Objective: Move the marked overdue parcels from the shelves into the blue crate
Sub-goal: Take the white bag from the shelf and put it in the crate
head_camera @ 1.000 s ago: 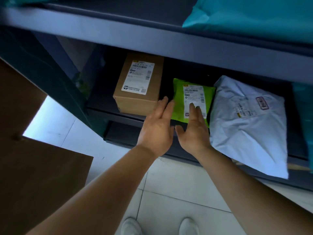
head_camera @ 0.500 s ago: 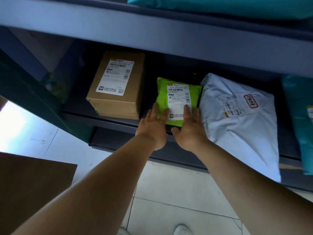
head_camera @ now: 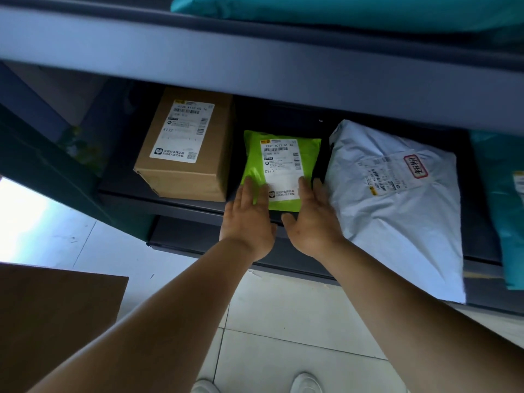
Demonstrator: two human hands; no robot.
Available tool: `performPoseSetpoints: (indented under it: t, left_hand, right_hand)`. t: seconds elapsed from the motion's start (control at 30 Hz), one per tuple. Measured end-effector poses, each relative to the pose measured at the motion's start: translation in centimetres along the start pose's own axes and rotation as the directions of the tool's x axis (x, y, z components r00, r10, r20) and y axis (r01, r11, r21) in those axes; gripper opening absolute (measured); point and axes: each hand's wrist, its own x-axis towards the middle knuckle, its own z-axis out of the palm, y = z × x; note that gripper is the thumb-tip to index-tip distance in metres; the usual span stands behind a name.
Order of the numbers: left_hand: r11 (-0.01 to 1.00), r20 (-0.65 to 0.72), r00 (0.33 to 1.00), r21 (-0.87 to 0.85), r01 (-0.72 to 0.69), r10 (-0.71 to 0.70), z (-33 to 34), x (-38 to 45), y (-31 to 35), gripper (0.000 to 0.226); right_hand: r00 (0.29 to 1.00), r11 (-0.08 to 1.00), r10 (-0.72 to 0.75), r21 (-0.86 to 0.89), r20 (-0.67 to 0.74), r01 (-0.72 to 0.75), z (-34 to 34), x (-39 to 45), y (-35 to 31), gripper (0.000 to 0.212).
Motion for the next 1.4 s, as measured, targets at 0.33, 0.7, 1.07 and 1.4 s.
performPoseSetpoints:
  t: [0.33, 0.7, 1.07, 1.4]
  left_hand:
    - [0.971, -0.065, 0.979, -0.128, -0.202, 0.195, 1.1, 0.1, 8.6, 0.075]
    - [0.985, 0.037, 0.99, -0.115, -0.129, 0.134, 3.4, 3.8, 13.5, 0.071]
    - [0.982, -0.043, 0.994, -0.157, -0.105, 0.099, 4.8, 3.2, 15.1, 0.064]
    - [0.958, -0.074, 0.997, -0.285, -0.029, 0.009, 4.7, 3.6, 16.3, 0.079]
  right_hand:
    - [0.925, 0.966, 0.256, 0.092, -0.279, -0.24, -6.2, -3.3, 9.8, 0.081]
    - [0.879, 0.884, 0.461, 0.157, -0.121, -0.441, -8.5, -2.6, 18.1, 0.084]
    - [0.833, 0.829, 0.537, 0.268, -0.138, -0.49, -9.8, -1.2, 19.6, 0.09]
    - [0.896, 0.913, 0.384, 0.236, -0.221, -0.333, -9.4, -1.9, 18.8, 0.08]
